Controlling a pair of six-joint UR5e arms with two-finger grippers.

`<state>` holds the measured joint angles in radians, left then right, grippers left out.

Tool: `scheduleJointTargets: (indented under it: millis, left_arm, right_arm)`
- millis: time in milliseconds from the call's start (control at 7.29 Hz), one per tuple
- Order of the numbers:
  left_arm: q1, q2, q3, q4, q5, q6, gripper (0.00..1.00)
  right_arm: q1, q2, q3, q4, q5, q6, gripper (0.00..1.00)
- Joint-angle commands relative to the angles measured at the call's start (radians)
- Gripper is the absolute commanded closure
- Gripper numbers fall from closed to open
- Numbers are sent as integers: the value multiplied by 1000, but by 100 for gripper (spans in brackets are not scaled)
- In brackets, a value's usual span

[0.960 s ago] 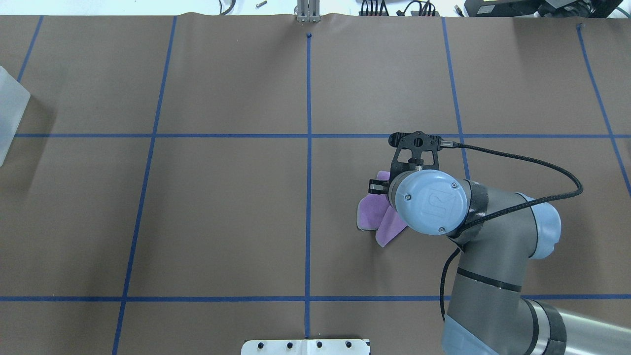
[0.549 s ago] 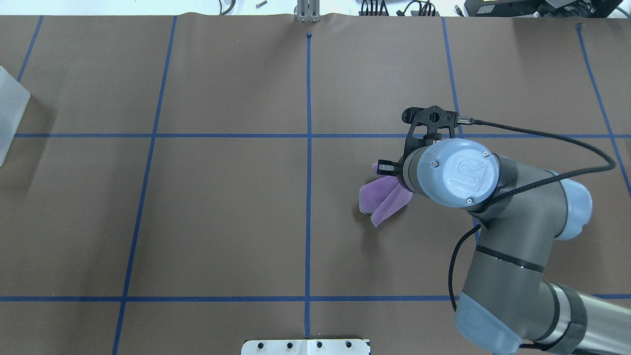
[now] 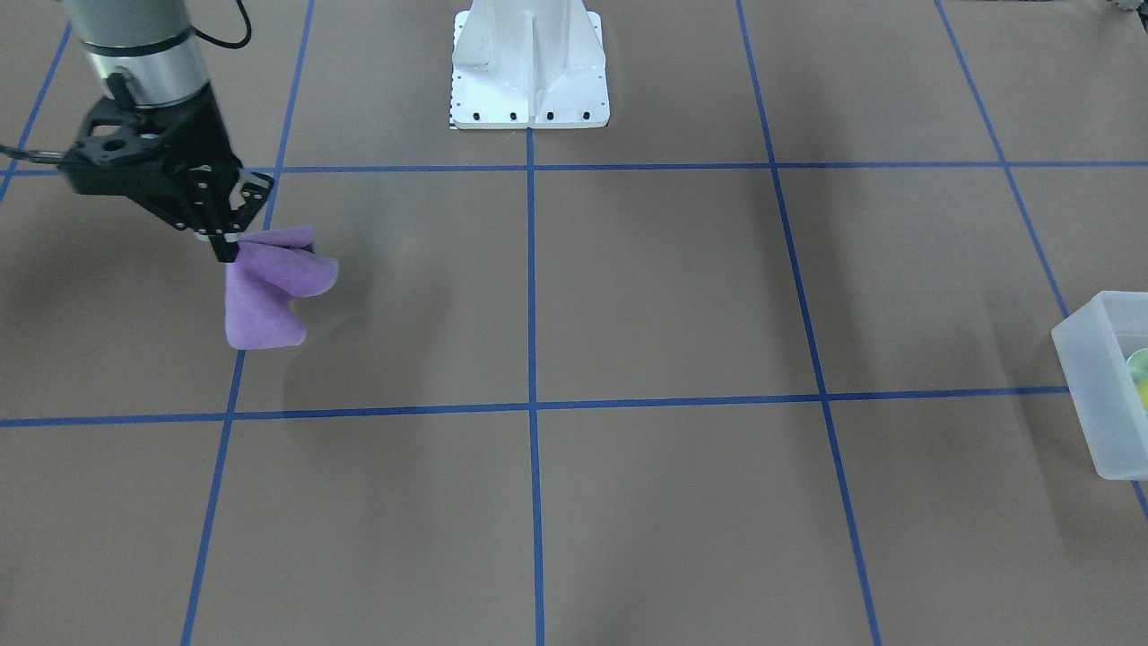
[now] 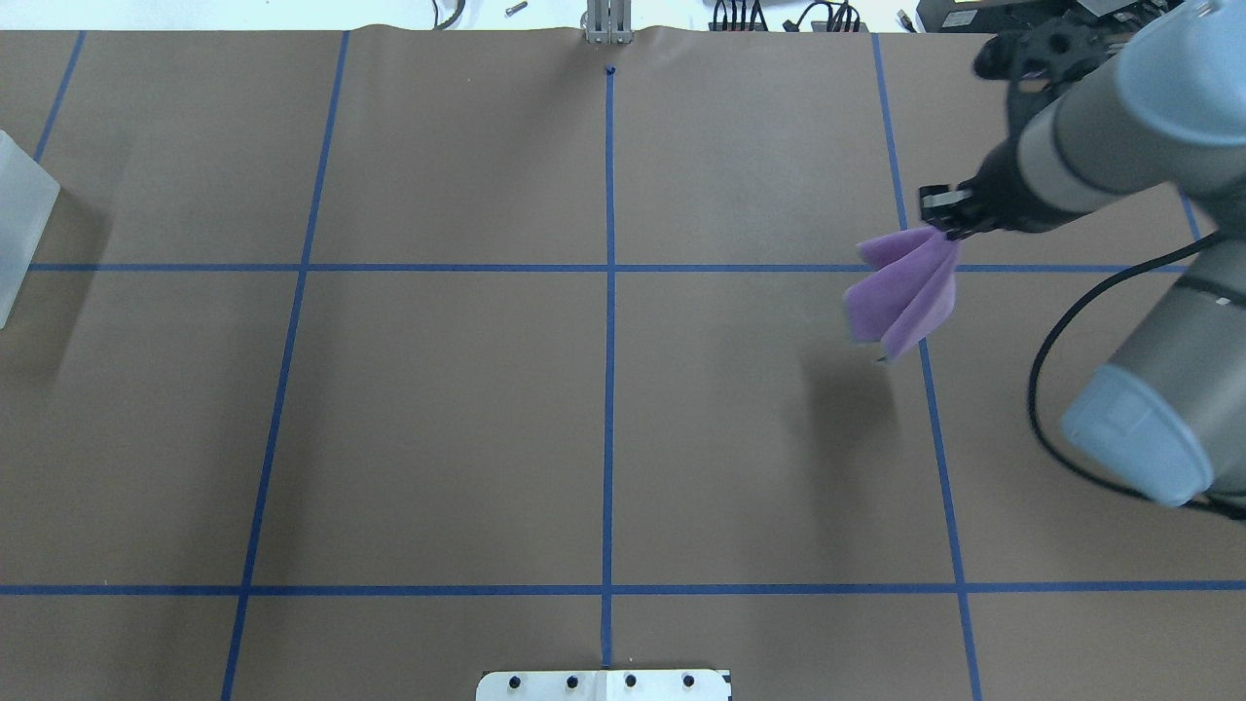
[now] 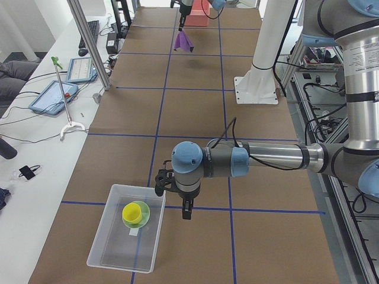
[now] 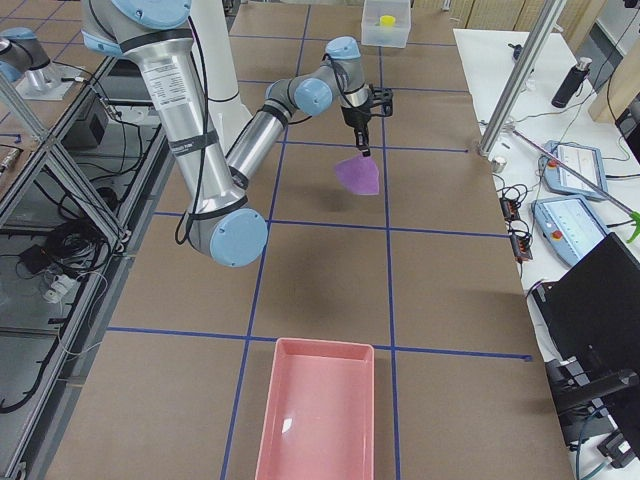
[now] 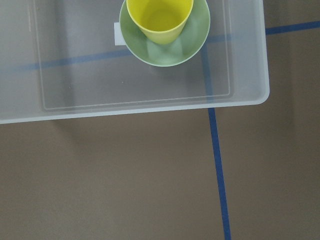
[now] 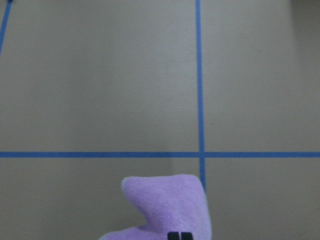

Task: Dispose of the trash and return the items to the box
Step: 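Lift the purple cloth and carry it toward the pink tray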

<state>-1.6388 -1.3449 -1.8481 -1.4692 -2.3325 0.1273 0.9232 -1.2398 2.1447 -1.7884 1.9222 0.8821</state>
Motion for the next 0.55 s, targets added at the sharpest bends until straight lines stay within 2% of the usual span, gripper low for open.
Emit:
scheduleJointTargets:
  millis: [0,274,411]
  left_arm:
    - [-1,20,-26,-5,1,-14,1]
    - [-1,20,-17,-66,1,-20,1]
    - [-1,20,-20,-66,1,-20,1]
  right_arm:
    - [310,-169,-2,-2,200,-398,100]
    - [553,-280,-40,-73,297,-794,100]
    - [639,-311,-108,-88,297,-983,100]
